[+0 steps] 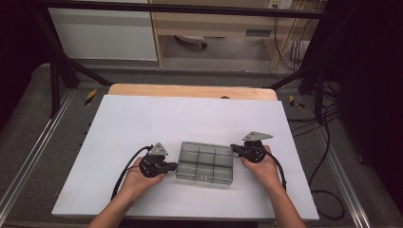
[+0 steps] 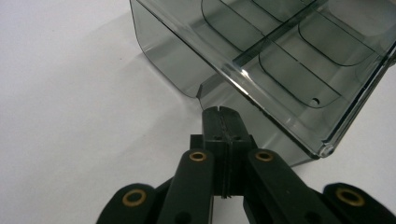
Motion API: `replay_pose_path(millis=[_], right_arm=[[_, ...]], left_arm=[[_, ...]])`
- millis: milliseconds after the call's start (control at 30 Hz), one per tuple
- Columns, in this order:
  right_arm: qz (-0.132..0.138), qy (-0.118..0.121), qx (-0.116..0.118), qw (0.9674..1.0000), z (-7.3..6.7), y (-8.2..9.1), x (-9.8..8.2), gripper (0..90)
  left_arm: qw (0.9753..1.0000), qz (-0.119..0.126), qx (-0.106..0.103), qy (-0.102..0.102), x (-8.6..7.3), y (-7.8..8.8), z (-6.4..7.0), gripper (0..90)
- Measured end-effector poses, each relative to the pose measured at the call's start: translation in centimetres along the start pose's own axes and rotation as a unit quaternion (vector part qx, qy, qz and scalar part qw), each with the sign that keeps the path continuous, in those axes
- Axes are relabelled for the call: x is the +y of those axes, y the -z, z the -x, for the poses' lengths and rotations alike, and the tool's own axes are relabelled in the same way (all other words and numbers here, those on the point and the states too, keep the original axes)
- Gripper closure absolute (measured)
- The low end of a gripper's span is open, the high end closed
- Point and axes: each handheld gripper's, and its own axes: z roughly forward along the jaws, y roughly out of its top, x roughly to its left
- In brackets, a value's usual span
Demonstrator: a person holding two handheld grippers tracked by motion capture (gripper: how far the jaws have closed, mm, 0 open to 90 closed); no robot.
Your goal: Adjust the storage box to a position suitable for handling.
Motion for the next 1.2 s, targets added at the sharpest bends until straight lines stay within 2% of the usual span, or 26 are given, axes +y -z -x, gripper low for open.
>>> replay_pose_path(millis=[133, 233, 333, 433, 500, 533, 700, 767, 833, 1200], right_arm=[[0.002, -0.006, 0.007, 1.0000, -0.3, -0.1, 0.1, 90.0], [0.000, 0.003, 0.010, 0.9999, -0.9, -0.4, 0.1, 90.0], [0.001, 0.002, 0.008, 1.0000, -1.0, -0.3, 0.0, 90.0], [-0.007, -0.001, -0.009, 0.9999, -0.9, 0.1, -0.4, 90.0], [-0.008, -0.017, -0.019, 0.9996, -0.5, 0.7, -0.8, 90.0], [-0.007, -0.023, -0.019, 0.9995, -0.4, 1.0, -1.0, 90.0], [0.004, -0.022, -0.011, 0.9997, -1.0, 1.9, -1.4, 90.0], [0.002, -0.015, -0.006, 0.9999, -1.4, 1.7, -1.4, 90.0], [0.000, -0.012, -0.011, 0.9999, -1.6, 1.6, -1.5, 90.0], [0.002, -0.019, -0.006, 0.9998, -1.8, 1.2, -1.3, 90.0]], left_arm=[[1.0000, -0.002, -0.001, 0.002, -0.3, 0.3, 0.2, 90.0], [1.0000, -0.006, -0.003, 0.005, -0.8, 0.4, 0.5, 90.0], [0.9999, -0.008, -0.007, 0.009, -1.4, 0.4, 0.8, 90.0], [0.9999, -0.007, -0.009, 0.009, -1.6, 0.5, 1.0, 90.0], [0.9999, -0.006, -0.009, 0.008, -1.6, 0.6, 1.1, 90.0], [0.9999, -0.005, -0.009, 0.009, -1.6, 0.7, 1.1, 90.0], [0.9999, -0.004, -0.013, 0.009, -1.7, 0.6, 1.4, 90.0], [0.9999, -0.005, -0.014, 0.008, -1.8, 0.6, 1.7, 90.0], [0.9999, -0.009, -0.010, 0.002, -1.9, 0.6, 2.1, 90.0], [0.9999, -0.007, -0.013, -0.002, -2.7, 1.1, 2.7, 90.0]])
